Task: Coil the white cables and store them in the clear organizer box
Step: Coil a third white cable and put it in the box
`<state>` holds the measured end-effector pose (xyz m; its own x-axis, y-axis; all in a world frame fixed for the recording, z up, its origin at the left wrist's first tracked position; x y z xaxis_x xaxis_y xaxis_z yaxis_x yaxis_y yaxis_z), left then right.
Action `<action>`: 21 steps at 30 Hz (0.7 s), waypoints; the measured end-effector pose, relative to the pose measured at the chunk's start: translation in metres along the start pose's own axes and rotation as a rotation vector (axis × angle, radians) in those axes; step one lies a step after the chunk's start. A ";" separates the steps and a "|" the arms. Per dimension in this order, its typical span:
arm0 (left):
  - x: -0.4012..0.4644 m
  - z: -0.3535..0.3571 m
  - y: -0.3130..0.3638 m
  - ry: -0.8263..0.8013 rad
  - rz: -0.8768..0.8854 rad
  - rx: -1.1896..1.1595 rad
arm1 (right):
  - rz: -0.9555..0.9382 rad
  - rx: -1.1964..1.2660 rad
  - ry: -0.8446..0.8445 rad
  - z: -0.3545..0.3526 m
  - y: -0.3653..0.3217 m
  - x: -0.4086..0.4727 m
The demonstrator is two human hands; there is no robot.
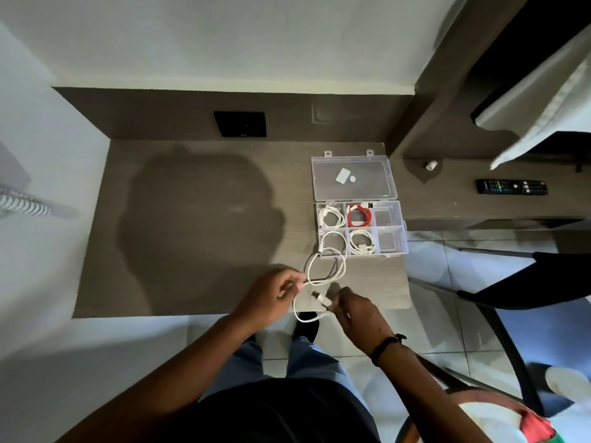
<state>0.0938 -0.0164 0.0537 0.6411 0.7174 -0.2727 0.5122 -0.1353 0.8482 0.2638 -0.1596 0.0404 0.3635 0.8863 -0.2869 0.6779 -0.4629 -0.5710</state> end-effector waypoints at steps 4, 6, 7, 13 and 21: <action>-0.004 -0.007 0.046 -0.468 -0.019 -0.222 | -0.322 0.141 -0.012 -0.038 -0.066 -0.003; -0.010 -0.021 0.061 -0.600 -0.103 -0.395 | -0.319 0.243 0.071 -0.059 -0.092 0.005; -0.012 -0.031 0.067 -0.623 -0.138 -0.464 | -0.294 0.304 0.118 -0.068 -0.102 0.010; -0.013 -0.103 0.073 -0.523 -0.185 -0.746 | -0.281 0.781 0.115 -0.075 -0.157 0.045; -0.007 -0.178 0.080 -0.222 0.100 -1.570 | -0.321 0.492 0.085 -0.023 -0.226 0.057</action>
<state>0.0286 0.0893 0.2048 0.7736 0.6205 -0.1284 -0.5191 0.7368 0.4332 0.1463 -0.0046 0.1704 0.2532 0.9674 0.0101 0.3943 -0.0937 -0.9142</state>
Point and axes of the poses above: each hand's wrist, its own x-axis towards the middle knuckle, its own z-axis out of the palm, y = z × x, the point moved 4 cm from there along x, towards the middle knuckle, and after that the axes turned 8 degrees about y, right-handed, at the moved point
